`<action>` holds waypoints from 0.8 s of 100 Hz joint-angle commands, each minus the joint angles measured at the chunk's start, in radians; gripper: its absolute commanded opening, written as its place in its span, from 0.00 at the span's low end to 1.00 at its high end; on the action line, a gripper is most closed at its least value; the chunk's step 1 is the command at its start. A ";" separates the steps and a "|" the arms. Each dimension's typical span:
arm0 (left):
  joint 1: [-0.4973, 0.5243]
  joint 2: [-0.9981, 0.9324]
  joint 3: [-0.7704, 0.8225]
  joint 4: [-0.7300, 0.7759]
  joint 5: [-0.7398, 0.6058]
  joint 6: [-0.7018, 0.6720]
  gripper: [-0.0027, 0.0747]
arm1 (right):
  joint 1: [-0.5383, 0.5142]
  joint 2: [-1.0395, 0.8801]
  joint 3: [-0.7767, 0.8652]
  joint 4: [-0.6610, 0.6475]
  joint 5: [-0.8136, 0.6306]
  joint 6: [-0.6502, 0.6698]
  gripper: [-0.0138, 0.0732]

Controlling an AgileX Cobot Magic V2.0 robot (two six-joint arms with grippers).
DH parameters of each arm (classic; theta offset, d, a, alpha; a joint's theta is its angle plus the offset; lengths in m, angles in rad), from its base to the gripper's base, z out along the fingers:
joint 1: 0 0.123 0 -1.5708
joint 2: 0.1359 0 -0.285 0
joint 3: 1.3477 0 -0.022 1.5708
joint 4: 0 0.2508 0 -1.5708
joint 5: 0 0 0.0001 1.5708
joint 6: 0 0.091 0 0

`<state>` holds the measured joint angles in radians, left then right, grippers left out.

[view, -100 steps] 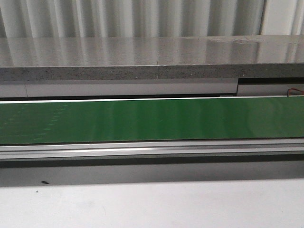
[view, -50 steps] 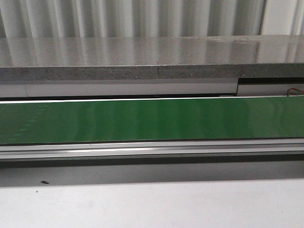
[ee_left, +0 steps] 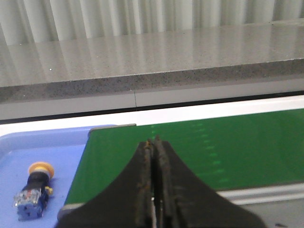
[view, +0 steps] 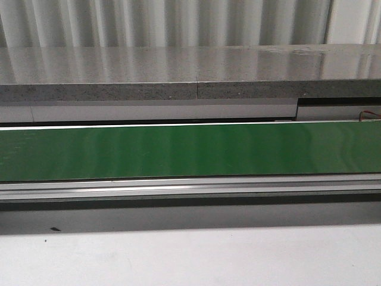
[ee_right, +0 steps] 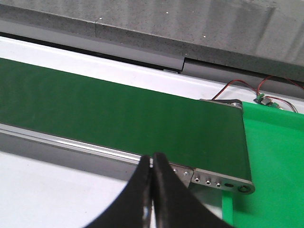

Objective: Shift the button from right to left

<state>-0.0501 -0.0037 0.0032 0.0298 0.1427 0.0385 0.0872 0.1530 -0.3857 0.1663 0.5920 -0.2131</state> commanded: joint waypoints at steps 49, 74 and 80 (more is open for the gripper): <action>0.000 -0.032 0.039 -0.016 -0.041 -0.008 0.01 | -0.001 0.011 -0.022 -0.003 -0.073 -0.008 0.08; 0.000 -0.032 0.039 -0.016 -0.041 -0.008 0.01 | -0.001 0.011 -0.022 -0.003 -0.073 -0.008 0.08; 0.000 -0.032 0.039 -0.016 -0.041 -0.008 0.01 | -0.001 0.011 -0.022 -0.003 -0.073 -0.008 0.08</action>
<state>-0.0501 -0.0037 0.0032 0.0219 0.1787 0.0385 0.0872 0.1530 -0.3857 0.1663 0.5920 -0.2131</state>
